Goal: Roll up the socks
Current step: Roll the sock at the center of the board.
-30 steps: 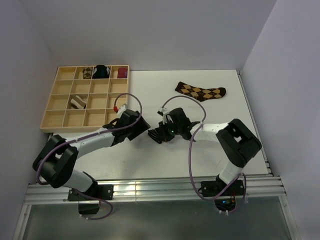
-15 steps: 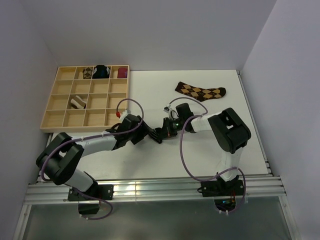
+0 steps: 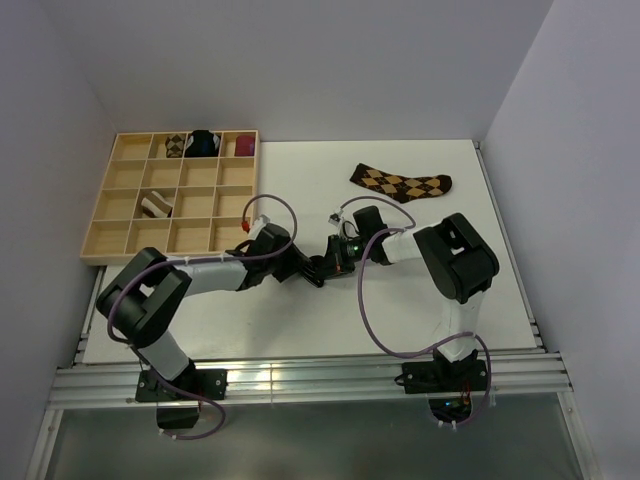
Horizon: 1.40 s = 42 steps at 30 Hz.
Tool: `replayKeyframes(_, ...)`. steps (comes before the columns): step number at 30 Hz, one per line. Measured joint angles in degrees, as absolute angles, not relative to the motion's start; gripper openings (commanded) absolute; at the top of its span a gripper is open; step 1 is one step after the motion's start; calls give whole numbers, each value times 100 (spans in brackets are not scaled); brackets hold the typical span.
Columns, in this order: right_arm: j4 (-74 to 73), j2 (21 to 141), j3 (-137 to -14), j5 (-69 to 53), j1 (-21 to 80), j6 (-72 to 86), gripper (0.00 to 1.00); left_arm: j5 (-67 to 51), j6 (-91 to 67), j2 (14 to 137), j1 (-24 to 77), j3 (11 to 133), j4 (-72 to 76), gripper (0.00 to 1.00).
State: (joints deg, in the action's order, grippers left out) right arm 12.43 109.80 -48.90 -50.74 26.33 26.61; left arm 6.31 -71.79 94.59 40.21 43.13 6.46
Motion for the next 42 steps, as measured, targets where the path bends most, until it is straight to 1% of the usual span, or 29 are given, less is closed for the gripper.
replayKeyframes(2,1243,10980,-4893,-5074,2633,2663,1,631,-7185,9568,4021,4405,596,43)
replayKeyframes(5,1264,10978,-4890,-5074,2633,2668,4,635,-7183,9653,4021,4460,526,31)
replayKeyframes(6,1299,10965,-4869,-5070,2633,2679,8,637,-7168,9666,4021,4480,489,23)
replayKeyframes(8,1391,10888,-4777,-5013,2637,2674,16,639,-7155,9725,4021,4567,355,17)
replayKeyframes(9,1431,10803,-4705,-4939,2637,2672,23,635,-7124,9762,4023,4663,261,11)
replayKeyframes(11,1492,10554,-4519,-4692,2648,2606,31,628,-7089,9837,4042,4825,80,6)
replayKeyframes(12,1500,10392,-4421,-4536,2676,2556,37,635,-7059,9872,4058,4917,-38,3)
replayKeyframes(15,1516,9793,-4075,-4021,2749,2386,46,696,-6914,9959,4077,5190,-445,2)
replayKeyframes(17,1542,9345,-3822,-3605,2832,2244,48,760,-6768,10042,4077,5439,-786,2)
replayKeyframes(19,1553,8866,-3612,-3002,3033,2047,54,801,-6598,10143,4080,5688,-1116,2)
replayKeyframes(22,1601,8355,-3461,-2156,3489,1730,57,873,-6331,10287,4080,6042,-1555,2)
replayKeyframes(25,1708,8123,-3428,-1223,4125,1389,59,893,-6090,10383,4080,6296,-1925,3)
replayKeyframes(29,1778,8123,-3428,-75,4899,976,60,880,-5861,10532,4080,6567,-2231,3)
replayKeyframes(34,1874,8381,-3472,1022,5537,506,60,823,-5647,10654,4080,6796,-2471,3)
replayKeyframes(42,1890,9129,-3730,1911,6149,-91,60,760,-5463,10757,4075,7000,-2705,3)
